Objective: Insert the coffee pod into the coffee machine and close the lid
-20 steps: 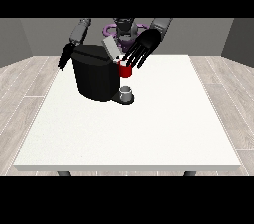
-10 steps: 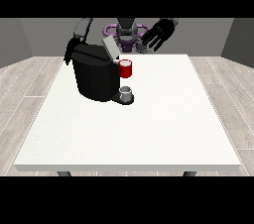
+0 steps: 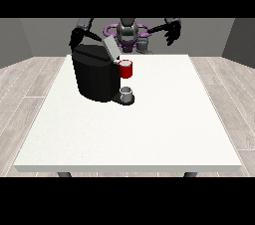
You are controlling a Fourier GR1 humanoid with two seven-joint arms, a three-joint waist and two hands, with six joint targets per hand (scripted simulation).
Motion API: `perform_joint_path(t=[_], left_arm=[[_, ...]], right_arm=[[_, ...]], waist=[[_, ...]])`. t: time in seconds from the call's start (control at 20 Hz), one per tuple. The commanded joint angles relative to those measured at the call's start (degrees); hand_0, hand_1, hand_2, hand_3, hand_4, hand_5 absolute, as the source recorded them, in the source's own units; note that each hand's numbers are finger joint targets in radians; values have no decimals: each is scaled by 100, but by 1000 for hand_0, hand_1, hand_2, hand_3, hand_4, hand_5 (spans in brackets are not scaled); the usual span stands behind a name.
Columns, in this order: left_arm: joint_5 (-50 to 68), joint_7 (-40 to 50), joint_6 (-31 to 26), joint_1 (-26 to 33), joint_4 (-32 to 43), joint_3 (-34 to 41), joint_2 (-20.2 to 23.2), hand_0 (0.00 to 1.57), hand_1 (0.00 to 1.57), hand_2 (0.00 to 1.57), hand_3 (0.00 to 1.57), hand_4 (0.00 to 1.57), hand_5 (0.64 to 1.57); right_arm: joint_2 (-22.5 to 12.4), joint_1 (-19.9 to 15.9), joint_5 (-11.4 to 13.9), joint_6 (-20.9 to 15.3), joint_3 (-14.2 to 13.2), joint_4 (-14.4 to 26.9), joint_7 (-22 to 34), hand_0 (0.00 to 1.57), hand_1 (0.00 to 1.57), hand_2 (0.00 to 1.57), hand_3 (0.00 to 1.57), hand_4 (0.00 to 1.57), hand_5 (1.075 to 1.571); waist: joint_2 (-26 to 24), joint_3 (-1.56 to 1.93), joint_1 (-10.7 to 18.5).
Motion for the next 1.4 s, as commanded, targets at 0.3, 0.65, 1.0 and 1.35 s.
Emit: perform_joint_path(t=[0.3, 0.65, 1.0, 1.35], left_arm=[[436, 421, -238, 989, -349, 63, -174, 0, 0, 0, 0, 414, 1571], [941, 743, -399, 1356, -1365, -377, -367, 0, 0, 0, 0, 411, 1571], [1282, 782, -186, 1518, -2012, -761, -367, 0, 0, 0, 0, 383, 1571], [1614, 1272, 8, 1939, -2994, -1192, -369, 0, 0, 0, 0, 323, 1571]], right_arm=[[-264, -279, -326, 935, 312, -763, 401, 0, 0, 0, 0, 196, 1571], [-503, -975, -219, 791, 84, -619, 521, 0, 0, 0, 0, 0, 1571], [-688, -1703, -934, 1081, -524, -86, 785, 0, 0, 0, 0, 0, 1571], [-567, -2155, -1077, 991, -499, 331, 1129, 0, 0, 0, 0, 168, 1571]], waist=[[-639, 6, 384], [-243, 7, 736], [386, 8, 916], [587, 7, 869]])
